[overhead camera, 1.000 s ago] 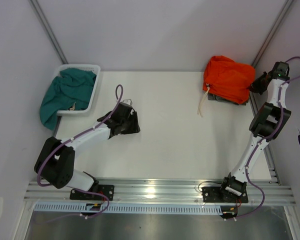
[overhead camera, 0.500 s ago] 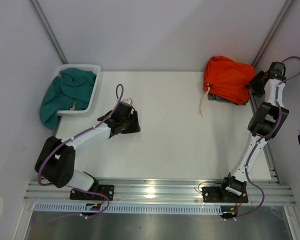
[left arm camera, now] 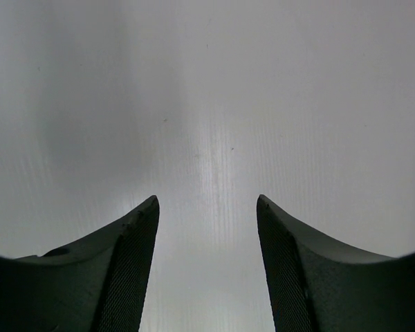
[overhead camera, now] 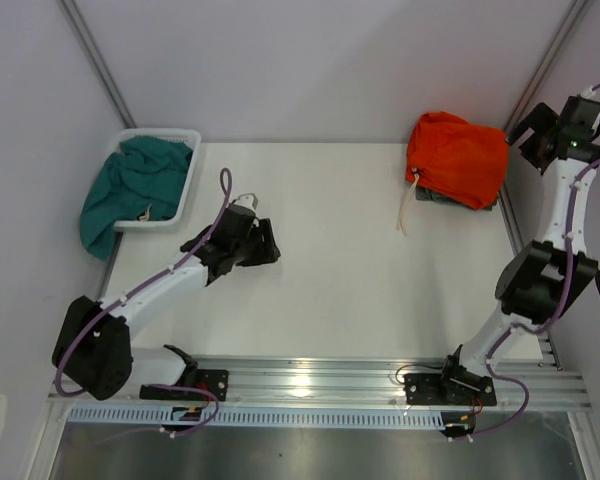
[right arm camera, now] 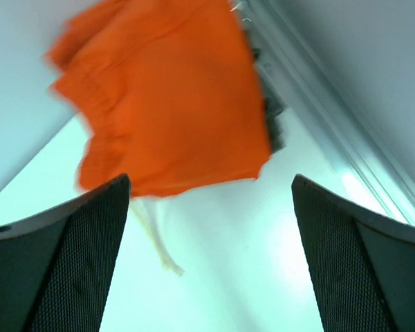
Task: Fold and stack the shorts
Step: Neatly place the folded shorts to the corner
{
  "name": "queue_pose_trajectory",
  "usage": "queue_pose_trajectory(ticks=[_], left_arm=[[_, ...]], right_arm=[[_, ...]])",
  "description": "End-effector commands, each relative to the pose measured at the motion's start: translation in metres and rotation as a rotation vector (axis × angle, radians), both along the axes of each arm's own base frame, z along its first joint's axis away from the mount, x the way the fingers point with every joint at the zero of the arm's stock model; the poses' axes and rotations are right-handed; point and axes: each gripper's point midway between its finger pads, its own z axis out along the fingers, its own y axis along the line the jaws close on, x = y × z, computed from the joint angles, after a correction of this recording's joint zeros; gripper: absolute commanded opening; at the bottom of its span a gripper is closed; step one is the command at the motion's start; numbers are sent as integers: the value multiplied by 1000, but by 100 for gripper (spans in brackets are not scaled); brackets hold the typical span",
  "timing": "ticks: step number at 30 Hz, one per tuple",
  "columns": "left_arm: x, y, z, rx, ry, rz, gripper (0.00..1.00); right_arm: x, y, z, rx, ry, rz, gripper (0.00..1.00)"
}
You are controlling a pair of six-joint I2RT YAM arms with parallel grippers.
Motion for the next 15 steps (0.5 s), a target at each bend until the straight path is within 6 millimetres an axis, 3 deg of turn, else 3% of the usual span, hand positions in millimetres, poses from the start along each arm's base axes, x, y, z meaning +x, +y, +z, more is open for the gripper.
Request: queue_pose_trajectory(ticks=[1, 4, 5, 6, 8, 9, 10, 11, 12, 13, 15], left_arm=[[0, -1, 21, -37, -81, 0, 64], [-5, 4, 29, -46, -114, 2, 77], [-7, 5, 31, -46, -123, 1, 79], [-7, 8, 33, -44, -136, 3, 83], [-10, 13, 41, -49, -169, 15, 89], [-11, 14, 43, -47, -176, 16, 92], [-12, 17, 43, -44, -180, 22, 95], [-14, 18, 50, -54, -201, 23, 97], [-15, 19, 53, -58, -212, 23, 99], [-17, 20, 52, -62, -217, 22, 99], [-20, 22, 60, -83, -254, 21, 99]], right_arm=[[-24, 62, 74, -86, -192, 119, 99], [-38, 117, 58, -77, -228, 207, 100], [-52, 134, 75, -96, -276, 225, 99], [-56, 168, 56, -90, -266, 290, 100], [-69, 201, 52, -81, -294, 345, 100], [-80, 217, 67, -82, -365, 376, 99], [-92, 244, 40, -59, -334, 441, 99], [-99, 254, 36, -44, -345, 461, 100], [-111, 267, 48, -35, -410, 505, 99], [-123, 284, 21, -13, -375, 556, 99], [-140, 294, 20, -33, -412, 584, 100]])
